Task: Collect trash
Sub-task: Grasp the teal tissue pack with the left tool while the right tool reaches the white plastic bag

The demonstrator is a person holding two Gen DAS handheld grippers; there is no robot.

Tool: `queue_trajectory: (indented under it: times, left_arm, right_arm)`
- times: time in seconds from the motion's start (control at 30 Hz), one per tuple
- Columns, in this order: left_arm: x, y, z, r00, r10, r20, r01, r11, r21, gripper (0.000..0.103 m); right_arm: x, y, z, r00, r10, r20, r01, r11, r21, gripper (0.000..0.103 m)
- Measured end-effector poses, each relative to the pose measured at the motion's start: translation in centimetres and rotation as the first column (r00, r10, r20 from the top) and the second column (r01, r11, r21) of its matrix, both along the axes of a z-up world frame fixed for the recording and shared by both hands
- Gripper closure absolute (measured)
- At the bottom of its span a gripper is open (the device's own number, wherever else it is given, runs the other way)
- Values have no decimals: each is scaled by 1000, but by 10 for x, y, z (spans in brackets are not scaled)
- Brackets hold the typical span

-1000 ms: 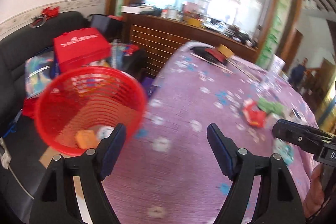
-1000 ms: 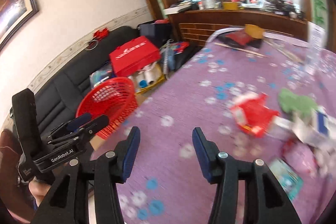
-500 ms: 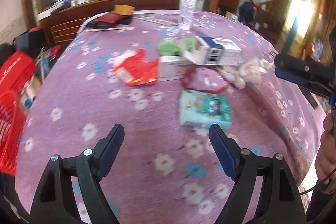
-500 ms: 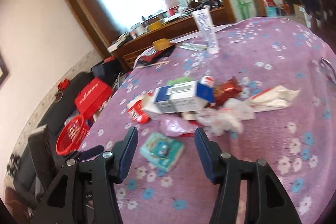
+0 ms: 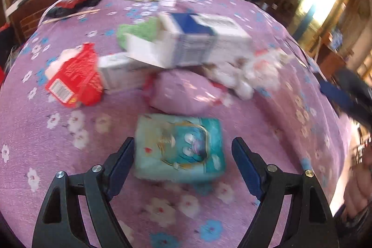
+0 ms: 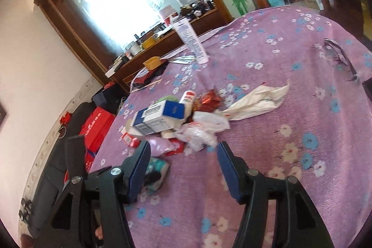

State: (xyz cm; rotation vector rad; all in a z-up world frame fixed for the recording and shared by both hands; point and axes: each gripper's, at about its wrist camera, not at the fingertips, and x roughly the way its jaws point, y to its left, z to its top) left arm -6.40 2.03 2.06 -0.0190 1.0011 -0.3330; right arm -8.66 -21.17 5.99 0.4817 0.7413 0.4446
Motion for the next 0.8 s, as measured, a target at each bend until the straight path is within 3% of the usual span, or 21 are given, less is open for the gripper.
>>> queue_trajectory:
  times: [0.17,0.23,0.37,0.47,0.57,0.73,0.8]
  left_arm:
    - [-34,-29,8,988,-151,42,150,988,23,21]
    - [-37,-27,12,987,-152,61,150,988,37,21]
    - [-23,-21,14,991,-88,99,74,988,139,19]
    - [-11,-29,4,983,-180,28,176,979,107,18]
    - [-8,-45,-4,969,-247,6,243,956,162,18]
    - [3,-61,-6,975,-222,26,211,954,213,13]
    - [5,-65,-7,976,-212,46,198,958,205,21]
  right_arm:
    - [17,-20,-17,994,-51,-92,55,997,44,38]
    - [23,-23,-22,991,-49,-122,57,997,56,38]
    - [28,-26,-31,986,-52,-160,66,994,87,38]
    - [28,-27,-31,985,-56,-165,72,993,95,38]
    - [28,-30,-30,984,-66,-168,83,992,95,38]
    - [30,-36,-31,980,-83,-182,102,990,93,38]
    - [32,-36,-32,979,-86,-187,104,990,93,38]
